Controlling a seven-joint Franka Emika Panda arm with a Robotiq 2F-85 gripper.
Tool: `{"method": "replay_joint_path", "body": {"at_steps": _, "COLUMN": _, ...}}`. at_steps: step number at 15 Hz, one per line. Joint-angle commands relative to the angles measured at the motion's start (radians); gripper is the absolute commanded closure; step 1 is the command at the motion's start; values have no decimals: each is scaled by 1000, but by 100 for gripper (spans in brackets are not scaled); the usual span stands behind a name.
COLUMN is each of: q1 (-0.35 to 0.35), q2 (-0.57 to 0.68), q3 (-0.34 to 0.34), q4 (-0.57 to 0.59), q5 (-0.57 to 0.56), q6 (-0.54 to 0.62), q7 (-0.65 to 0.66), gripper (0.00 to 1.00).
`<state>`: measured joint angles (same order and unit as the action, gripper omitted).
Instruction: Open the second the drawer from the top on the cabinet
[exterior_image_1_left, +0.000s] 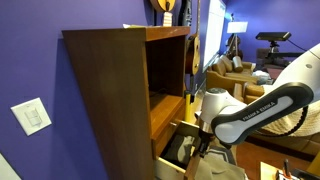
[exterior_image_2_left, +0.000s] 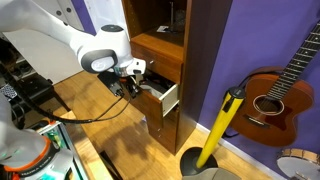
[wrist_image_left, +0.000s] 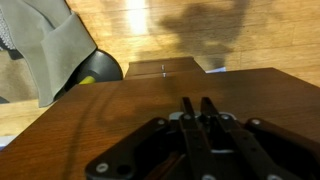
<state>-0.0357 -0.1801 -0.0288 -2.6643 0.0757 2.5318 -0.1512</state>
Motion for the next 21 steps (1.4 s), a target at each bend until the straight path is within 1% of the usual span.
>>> {"method": "replay_joint_path", "body": {"at_steps": 1, "q1": 17, "q2": -56, "q3": 20, "q4": -61, "q5": -25, "q6": -94, "q7": 81, "gripper": 96}}
{"method": "replay_joint_path", "body": {"at_steps": 11, "q1": 14, "q2": -87, "q3": 23, "q4": -79, "q5": -74, "q6": -227, "q7": 96, "gripper": 96}}
{"method": "replay_joint_path", "body": {"at_steps": 14, "q1": 16, "q2": -86, "q3": 32, "q4": -87, "q5": -84, "q6": -291, "q7": 130, "gripper": 96}}
{"method": "replay_joint_path", "body": {"at_steps": 15, "q1": 24, "q2": -89, "q3": 37, "q4": -92, "q5": -69, "q6": -298, "q7": 137, "gripper": 60}}
{"method": "replay_joint_path", "body": {"at_steps": 16, "q1": 27, "q2": -91, "q3": 46, "q4": -96, "q5": -77, "q6": -307, "q7": 152, "gripper": 60}}
{"method": "replay_joint_path", "body": {"at_steps": 19, "q1": 32, "q2": -119, "q3": 71, "q4": -85, "q5": -113, "q6": -348, "q7": 200, "gripper": 39}}
{"method": "replay_joint_path", "body": {"at_steps": 20, "q1": 33, "q2": -138, "q3": 81, "q4": -79, "q5": -128, "q6": -367, "q7": 212, "gripper": 31}}
{"method": "replay_joint_path", "body": {"at_steps": 21, "q1": 33, "q2": -157, "q3": 89, "q4": -73, "q5": -144, "q6": -386, "q7": 226, "gripper": 24}}
